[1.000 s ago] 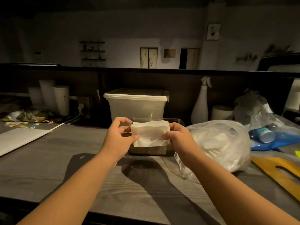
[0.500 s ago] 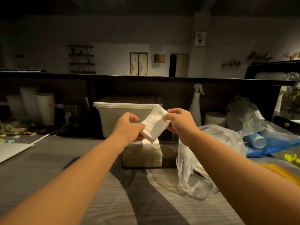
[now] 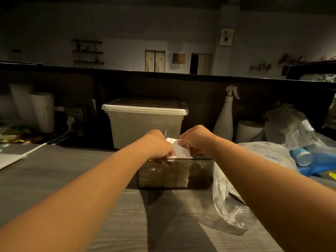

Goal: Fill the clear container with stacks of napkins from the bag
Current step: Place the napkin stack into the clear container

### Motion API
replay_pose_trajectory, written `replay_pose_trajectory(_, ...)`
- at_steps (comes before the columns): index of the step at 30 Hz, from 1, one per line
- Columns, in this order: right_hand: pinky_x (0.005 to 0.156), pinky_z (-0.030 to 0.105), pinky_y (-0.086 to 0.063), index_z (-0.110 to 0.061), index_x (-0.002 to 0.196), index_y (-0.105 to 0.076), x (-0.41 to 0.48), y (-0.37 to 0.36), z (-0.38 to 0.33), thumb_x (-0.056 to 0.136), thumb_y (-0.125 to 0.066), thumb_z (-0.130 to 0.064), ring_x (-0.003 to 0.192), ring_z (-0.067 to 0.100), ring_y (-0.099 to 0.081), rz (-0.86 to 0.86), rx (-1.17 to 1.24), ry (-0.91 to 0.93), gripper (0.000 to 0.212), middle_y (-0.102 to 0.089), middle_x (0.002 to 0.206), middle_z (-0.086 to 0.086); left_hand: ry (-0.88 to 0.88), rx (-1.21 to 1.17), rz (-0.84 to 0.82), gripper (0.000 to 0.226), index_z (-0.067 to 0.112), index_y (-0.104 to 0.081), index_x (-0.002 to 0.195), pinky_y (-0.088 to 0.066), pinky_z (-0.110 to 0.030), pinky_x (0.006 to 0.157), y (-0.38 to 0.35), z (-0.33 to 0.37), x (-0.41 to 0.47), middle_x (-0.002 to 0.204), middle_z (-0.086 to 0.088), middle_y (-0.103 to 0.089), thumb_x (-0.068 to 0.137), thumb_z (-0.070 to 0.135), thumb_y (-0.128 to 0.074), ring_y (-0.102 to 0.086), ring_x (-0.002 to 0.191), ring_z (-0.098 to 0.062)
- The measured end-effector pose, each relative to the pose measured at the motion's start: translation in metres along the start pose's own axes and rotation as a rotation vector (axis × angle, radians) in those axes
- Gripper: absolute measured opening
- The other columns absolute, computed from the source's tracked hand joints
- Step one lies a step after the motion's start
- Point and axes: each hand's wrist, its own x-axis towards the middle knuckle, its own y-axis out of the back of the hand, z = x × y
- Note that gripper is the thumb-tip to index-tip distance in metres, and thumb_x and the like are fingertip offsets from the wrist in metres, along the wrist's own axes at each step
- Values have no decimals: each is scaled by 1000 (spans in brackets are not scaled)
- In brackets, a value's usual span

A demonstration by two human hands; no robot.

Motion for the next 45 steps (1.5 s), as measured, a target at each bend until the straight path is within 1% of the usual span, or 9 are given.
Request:
replay_pose_trajectory(9,96,38,-56,-8,117,-69,5,-9,6,90,-73,-22,105,26,-65,-45,-260,54,30,-68,112,10,-13,153,-94,22,8,-71,106,-59,-39,90,-3,-2,7,102,-10,-72,90,24,-69,-72,92,-23)
replay_pose_trajectory(14,89,35,-58,-9,107,-73,5,-13,10,87,-74,-18,94,20,-66,-6,-414,196,22,-70,101,6,4,206,15,29,10,-71,106,-57,-40,90,4,-1,13,103,-10,-69,84,29,-74,-66,90,-22)
replay_pose_trajectory(19,84,36,-58,-16,101,-71,3,-16,10,86,-73,-23,86,19,-65,43,-514,271,17,-69,93,1,20,136,22,19,8,-70,103,-58,-38,85,4,-1,19,98,-14,-69,88,20,-70,-65,82,-24)
replay_pose_trajectory(22,81,35,-58,-22,97,-71,-2,-13,3,86,-71,-26,82,16,-64,108,-609,396,12,-69,91,-1,27,188,32,15,11,-71,100,-54,-31,72,1,-3,24,96,-11,-70,89,18,-63,-64,79,-21)
replay_pose_trajectory(25,79,26,-51,-21,106,-72,-9,-9,-7,87,-74,-26,91,13,-62,-147,-539,378,20,-70,102,-2,22,223,49,18,11,-71,98,-49,-29,64,1,-5,27,96,-10,-69,91,17,-56,-61,78,-19)
replay_pose_trajectory(28,90,29,-45,-20,120,-70,-12,-10,-12,92,-69,-25,103,14,-58,-360,-600,319,28,-67,114,-5,20,225,45,23,12,-69,104,-45,-27,63,0,-6,29,100,-9,-68,98,20,-48,-61,81,-19)
replay_pose_trajectory(34,89,28,-40,-19,124,-67,-10,-17,-10,93,-69,-22,94,9,-54,-397,-603,332,31,-59,99,-11,22,215,29,23,12,-67,104,-38,-25,54,-3,-9,30,97,-8,-66,99,19,-45,-56,71,-16)
replay_pose_trajectory(41,81,28,-51,-17,108,-73,-27,5,-19,87,-75,-19,95,16,-63,-193,-398,346,21,-71,102,0,-11,110,68,22,7,-65,107,-51,-28,66,-4,12,9,104,-14,-68,99,13,-46,-60,76,-20)
replay_pose_trajectory(45,78,25,-53,-18,98,-75,-48,31,-21,87,-74,-19,91,14,-65,-67,-325,425,12,-72,95,-1,-118,36,74,15,13,-61,99,-48,-24,60,-7,30,-14,99,-13,-65,100,12,-46,-57,75,-20)
